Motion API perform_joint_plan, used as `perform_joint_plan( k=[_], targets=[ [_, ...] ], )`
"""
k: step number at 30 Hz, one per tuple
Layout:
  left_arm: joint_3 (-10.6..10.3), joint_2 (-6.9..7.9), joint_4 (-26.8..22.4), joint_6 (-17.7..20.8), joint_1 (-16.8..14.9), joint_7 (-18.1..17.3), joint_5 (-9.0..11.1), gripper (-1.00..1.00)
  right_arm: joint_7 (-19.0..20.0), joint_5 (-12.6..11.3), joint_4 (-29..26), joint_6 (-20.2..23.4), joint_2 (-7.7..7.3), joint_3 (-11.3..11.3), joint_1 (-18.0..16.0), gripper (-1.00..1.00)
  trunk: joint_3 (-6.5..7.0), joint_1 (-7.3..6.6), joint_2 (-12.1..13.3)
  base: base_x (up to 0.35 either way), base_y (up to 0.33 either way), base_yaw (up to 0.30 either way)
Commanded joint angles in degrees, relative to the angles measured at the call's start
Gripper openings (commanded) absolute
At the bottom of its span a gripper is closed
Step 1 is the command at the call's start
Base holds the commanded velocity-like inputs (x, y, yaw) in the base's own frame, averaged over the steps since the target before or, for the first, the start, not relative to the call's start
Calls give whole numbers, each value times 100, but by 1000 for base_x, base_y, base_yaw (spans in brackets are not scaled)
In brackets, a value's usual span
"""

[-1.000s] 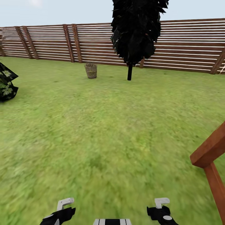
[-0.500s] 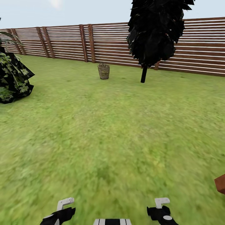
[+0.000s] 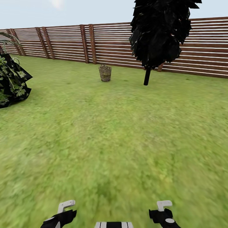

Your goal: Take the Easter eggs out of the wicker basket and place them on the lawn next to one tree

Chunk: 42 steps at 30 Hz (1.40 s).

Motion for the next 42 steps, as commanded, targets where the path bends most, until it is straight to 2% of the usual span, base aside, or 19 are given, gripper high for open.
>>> perform_joint_plan(
  k=[1,7,20,23,27,35,42],
  targets=[
    [15,-6,-18,36,0,-12,34,100,-25,35,5,-12,-1,13,-3,100,-4,0,-1,74,0,0],
    [15,-12,-38,39,0,-12,41,100,-25,35,5,-11,-1,13,-3,100,-4,0,-1,17,0,0],
    [7,-6,90,50,0,-12,36,100,-17,15,87,-165,-1,4,15,100,284,-33,16,0,0,0],
    [13,1,365,40,0,-12,41,100,-16,19,116,-397,-10,4,63,100,350,-41,20,0,0,0],
    [19,11,472,35,0,-12,50,100,-16,30,370,-763,-14,4,88,100,439,-51,25,15,0,0],
    [29,22,690,-230,0,-1,50,100,-16,23,477,-871,-28,4,87,100,616,-72,36,4,0,0],
    [29,21,722,-281,0,6,50,100,-16,18,480,-874,-33,4,86,100,742,-226,317,0,0,0]
  ],
)
